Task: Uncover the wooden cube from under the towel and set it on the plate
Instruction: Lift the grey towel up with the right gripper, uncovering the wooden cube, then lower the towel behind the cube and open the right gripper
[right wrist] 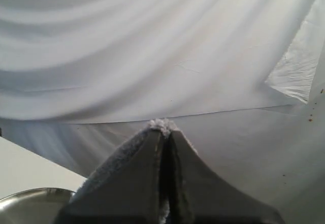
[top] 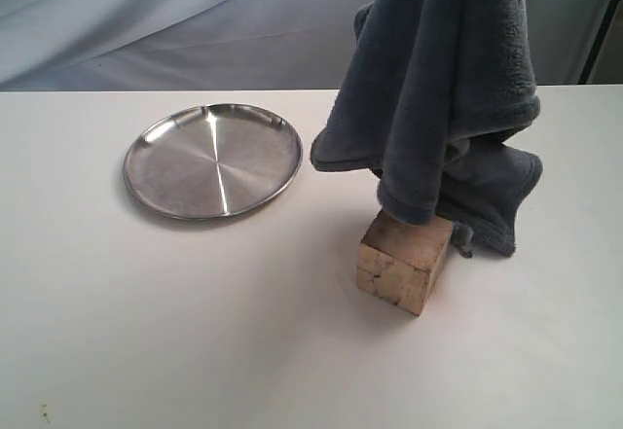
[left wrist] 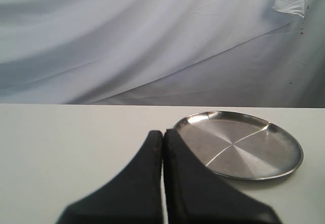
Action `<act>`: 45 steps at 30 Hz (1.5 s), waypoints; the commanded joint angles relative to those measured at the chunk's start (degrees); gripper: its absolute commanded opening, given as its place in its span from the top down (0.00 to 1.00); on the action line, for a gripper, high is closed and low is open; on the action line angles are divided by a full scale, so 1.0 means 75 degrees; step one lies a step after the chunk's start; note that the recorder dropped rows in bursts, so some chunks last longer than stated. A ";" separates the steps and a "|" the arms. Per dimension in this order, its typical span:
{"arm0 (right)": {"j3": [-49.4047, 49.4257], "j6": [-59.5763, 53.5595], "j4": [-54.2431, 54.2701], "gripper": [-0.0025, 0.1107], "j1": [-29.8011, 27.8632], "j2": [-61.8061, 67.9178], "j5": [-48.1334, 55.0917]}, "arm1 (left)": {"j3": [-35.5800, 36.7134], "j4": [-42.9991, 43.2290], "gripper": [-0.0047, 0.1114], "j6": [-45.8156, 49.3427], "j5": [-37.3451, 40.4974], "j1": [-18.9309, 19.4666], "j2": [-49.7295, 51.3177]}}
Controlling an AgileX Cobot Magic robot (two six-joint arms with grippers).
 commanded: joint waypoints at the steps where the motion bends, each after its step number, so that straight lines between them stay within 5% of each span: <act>1: 0.0017 -0.0071 -0.0026 0.98 -0.0124 0.0772 -0.0906 | 0.0034 0.0005 0.95 -0.0020 -0.0016 -0.0006 -0.0012; 7: -0.0028 -0.0071 0.0347 0.98 -0.0124 0.1982 -0.2408 | 0.0034 0.0005 0.95 -0.0020 -0.0016 -0.0006 -0.0012; 34: -0.0783 -0.0617 0.1388 0.97 -0.0509 0.4517 -0.1513 | 0.0034 0.0005 0.95 -0.0020 -0.0016 -0.0006 -0.0012; 38: -0.0783 -0.0617 0.1261 0.71 -0.0471 0.4517 -0.1322 | 0.0034 0.0005 0.95 -0.0020 -0.0016 -0.0006 -0.0012; 40: -0.0783 -0.0446 0.1261 0.45 -0.0449 0.4502 -0.1322 | 0.0034 0.0005 0.95 -0.0020 -0.0016 -0.0006 -0.0012; 45: -0.0783 -0.0208 0.1261 0.35 -0.0449 0.4077 -0.1280 | 0.0034 0.0005 0.95 -0.0020 -0.0016 -0.0006 -0.0012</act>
